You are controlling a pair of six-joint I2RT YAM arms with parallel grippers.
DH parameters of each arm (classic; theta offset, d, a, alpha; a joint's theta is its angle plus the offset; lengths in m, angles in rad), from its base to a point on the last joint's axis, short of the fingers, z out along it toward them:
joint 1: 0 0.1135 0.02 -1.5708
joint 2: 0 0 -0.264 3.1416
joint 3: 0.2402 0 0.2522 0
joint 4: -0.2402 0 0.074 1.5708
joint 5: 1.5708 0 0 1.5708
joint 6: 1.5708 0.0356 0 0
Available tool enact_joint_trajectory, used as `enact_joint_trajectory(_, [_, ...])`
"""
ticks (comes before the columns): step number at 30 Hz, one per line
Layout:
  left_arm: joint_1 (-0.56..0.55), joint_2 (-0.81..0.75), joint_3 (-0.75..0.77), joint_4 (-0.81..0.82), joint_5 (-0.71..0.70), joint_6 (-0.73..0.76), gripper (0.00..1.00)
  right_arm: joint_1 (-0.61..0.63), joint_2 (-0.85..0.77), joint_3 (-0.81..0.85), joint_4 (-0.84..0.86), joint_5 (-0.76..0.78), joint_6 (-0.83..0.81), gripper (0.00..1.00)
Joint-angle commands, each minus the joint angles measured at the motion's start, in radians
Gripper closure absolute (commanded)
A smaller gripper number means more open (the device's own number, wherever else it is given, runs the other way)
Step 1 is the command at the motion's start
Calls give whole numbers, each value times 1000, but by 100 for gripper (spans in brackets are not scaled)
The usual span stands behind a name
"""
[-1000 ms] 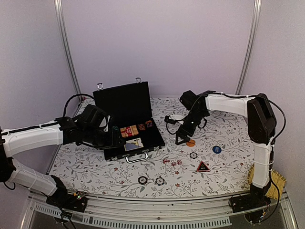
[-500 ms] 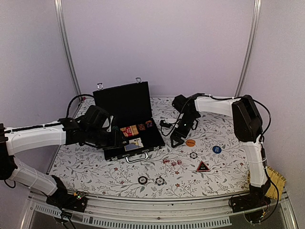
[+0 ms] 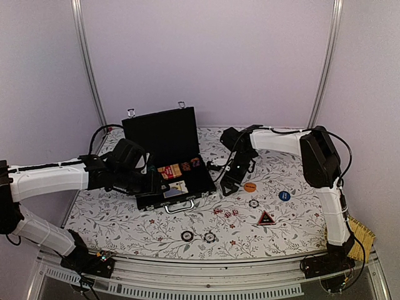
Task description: Pack up texas hold em set
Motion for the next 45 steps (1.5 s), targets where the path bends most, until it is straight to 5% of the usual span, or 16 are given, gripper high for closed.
enact_joint_trajectory(1, [-18, 0, -10, 18, -7, 10, 39, 15, 42, 12, 17, 48, 22, 10])
enact_joint_trajectory(13, [-18, 1, -27, 28, -4, 8, 39, 51, 86, 10, 62, 112, 45, 19])
enact_joint_trajectory(23, [-18, -4, -22, 23, -12, 17, 38, 52, 5, -5, 11, 150, 48, 45])
enact_joint_trajectory(32, [-16, -55, -19, 2, -76, 15, 39, 57, -107, 126, -34, 97, 30, 47])
enact_joint_trajectory(45, [68, -292, -131, -13, -147, -81, 39, 215, 43, 397, 15, 41, -1, 48])
